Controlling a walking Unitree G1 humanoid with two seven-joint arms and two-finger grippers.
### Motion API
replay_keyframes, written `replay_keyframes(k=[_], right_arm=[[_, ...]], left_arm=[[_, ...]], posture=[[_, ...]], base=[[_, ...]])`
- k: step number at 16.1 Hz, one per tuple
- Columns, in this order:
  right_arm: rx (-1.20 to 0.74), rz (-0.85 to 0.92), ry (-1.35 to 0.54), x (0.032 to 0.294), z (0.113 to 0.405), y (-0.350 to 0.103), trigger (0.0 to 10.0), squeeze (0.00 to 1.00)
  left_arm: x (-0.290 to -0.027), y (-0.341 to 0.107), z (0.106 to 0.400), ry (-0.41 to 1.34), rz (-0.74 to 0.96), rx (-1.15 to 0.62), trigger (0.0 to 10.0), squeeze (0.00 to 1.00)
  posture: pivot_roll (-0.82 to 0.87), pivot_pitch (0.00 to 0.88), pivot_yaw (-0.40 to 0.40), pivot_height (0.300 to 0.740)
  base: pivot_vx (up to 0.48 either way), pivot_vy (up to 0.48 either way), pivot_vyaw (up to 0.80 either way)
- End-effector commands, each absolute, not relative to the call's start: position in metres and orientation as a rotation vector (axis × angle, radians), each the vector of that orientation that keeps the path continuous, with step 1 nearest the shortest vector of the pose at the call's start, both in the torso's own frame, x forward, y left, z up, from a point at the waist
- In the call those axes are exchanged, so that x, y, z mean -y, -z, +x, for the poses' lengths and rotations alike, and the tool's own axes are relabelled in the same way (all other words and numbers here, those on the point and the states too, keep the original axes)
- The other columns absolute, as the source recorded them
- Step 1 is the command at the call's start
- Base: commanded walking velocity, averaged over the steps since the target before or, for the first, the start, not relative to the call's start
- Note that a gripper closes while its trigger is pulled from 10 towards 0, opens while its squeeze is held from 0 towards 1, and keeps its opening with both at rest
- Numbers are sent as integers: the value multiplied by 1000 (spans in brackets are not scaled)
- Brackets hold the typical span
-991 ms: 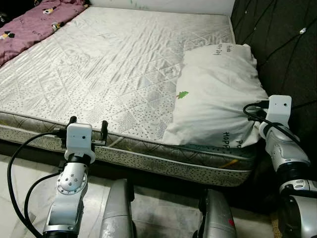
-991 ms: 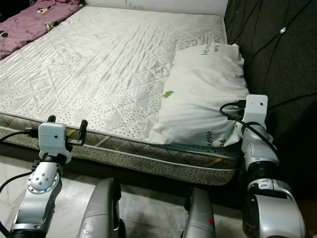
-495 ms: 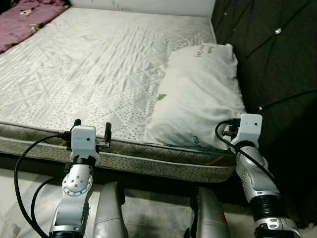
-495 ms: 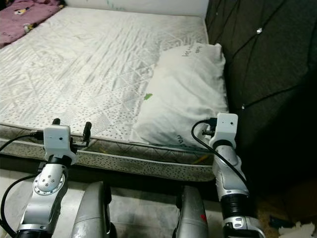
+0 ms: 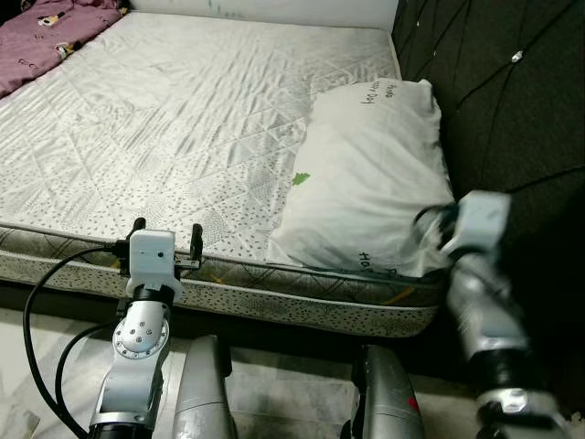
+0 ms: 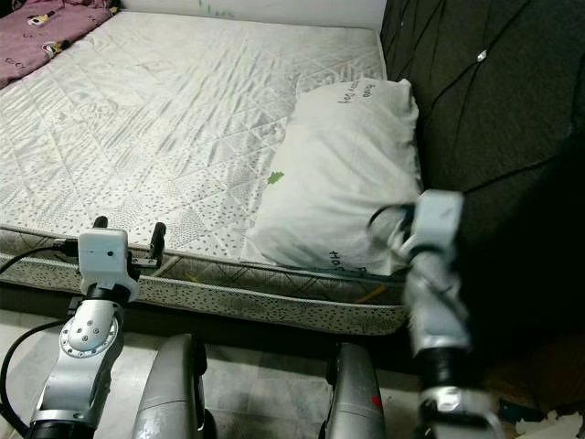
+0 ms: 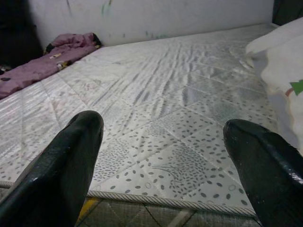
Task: Clean up the room
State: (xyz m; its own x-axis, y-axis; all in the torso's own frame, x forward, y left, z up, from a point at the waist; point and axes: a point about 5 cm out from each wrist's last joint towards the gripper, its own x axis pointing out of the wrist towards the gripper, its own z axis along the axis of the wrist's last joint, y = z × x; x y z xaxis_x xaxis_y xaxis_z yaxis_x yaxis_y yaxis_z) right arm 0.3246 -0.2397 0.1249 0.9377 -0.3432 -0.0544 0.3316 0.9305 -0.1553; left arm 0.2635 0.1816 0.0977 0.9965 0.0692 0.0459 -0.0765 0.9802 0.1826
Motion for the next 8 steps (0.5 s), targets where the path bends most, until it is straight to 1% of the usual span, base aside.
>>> replay_keyframes(k=[1, 2, 4, 5, 6, 7, 8], right_arm=[[47, -187, 383, 244, 329, -155, 10000, 1000], [119, -196, 370, 238, 332, -171, 10000, 1000], [176, -205, 328, 225, 335, -182, 10000, 1000], [156, -186, 299, 217, 338, -177, 10000, 1000], [104, -139, 268, 210, 341, -166, 10000, 1000], [23, -94, 198, 197, 344, -151, 10000, 1000], [-15, -68, 185, 191, 344, -143, 10000, 1000]], left_arm=[[-185, -98, 265, -84, 200, 40, 10000, 0], [-185, -97, 264, -85, 200, 39, 10000, 0], [-183, -96, 264, -84, 198, 37, 10000, 0], [-182, -97, 265, -82, 196, 39, 10000, 0], [-181, -98, 265, -82, 195, 43, 10000, 0], [-183, -100, 266, -85, 196, 45, 10000, 0], [-185, -100, 266, -89, 198, 45, 10000, 0]], posture=[[32, 0, -3, 562], [29, 0, -2, 562], [30, 0, -1, 562], [32, 0, -1, 562], [38, 0, -3, 562], [44, 0, -6, 562], [46, 0, -7, 562]], base=[[0, 0, 0], [0, 0, 0], [0, 0, 0], [0, 0, 0], [0, 0, 0], [0, 0, 0], [0, 0, 0]])
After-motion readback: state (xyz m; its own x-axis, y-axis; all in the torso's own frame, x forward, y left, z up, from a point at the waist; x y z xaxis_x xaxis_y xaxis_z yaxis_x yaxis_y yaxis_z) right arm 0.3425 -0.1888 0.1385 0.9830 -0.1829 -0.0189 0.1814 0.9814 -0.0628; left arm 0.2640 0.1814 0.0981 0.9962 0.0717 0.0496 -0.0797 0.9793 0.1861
